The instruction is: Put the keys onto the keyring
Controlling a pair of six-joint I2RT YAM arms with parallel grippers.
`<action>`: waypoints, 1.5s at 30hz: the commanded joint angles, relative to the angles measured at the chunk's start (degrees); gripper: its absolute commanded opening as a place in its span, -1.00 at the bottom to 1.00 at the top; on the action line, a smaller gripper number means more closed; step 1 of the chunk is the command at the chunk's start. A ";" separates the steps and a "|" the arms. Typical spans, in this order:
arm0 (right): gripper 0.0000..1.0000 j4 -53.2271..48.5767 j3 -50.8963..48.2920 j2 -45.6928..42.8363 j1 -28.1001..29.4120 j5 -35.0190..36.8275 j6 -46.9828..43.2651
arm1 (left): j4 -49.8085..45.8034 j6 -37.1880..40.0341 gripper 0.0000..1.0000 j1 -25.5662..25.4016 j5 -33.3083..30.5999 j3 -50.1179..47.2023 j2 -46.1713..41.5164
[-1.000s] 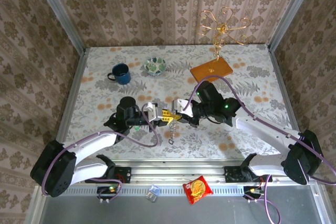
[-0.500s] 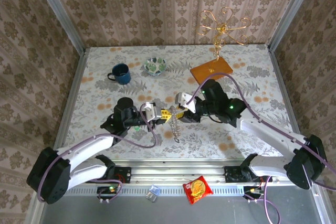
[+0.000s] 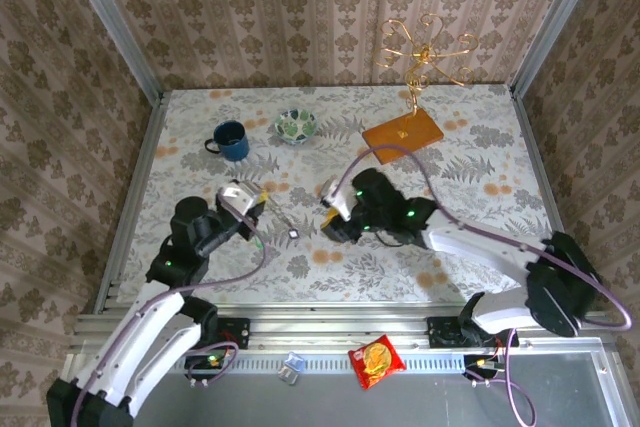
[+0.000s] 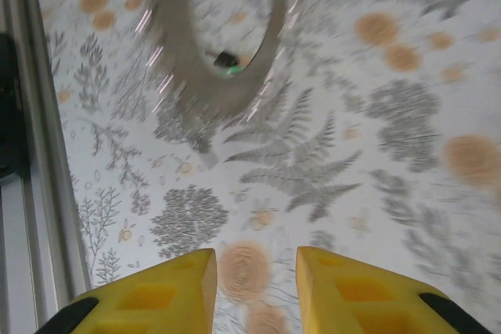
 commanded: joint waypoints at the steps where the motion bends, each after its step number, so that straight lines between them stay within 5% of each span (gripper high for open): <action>1: -0.33 8.43 2.55 6.69 4.10 4.39 3.61 | -7.94 -5.07 -1.00 4.69 -6.31 1.85 -3.38; 13: -0.23 12.56 21.32 33.51 9.63 6.82 -2.22 | -15.22 -8.82 -1.00 15.29 -18.30 3.26 -7.56; 23: -0.20 14.05 30.39 44.24 9.89 7.55 -5.55 | -15.07 -10.79 -1.00 17.76 -27.66 2.60 -11.38; 32: -0.22 13.53 35.94 50.03 9.87 8.14 -6.84 | -13.89 -11.63 -1.00 17.82 -27.19 1.66 -11.89; 38: -0.58 12.69 35.56 49.56 9.89 8.16 -8.13 | -13.46 -10.52 -1.00 17.83 -25.13 1.59 -11.79; 45: -0.93 10.55 23.99 40.87 9.80 9.02 -9.76 | -12.44 -8.87 -1.00 17.82 -20.41 0.89 -11.47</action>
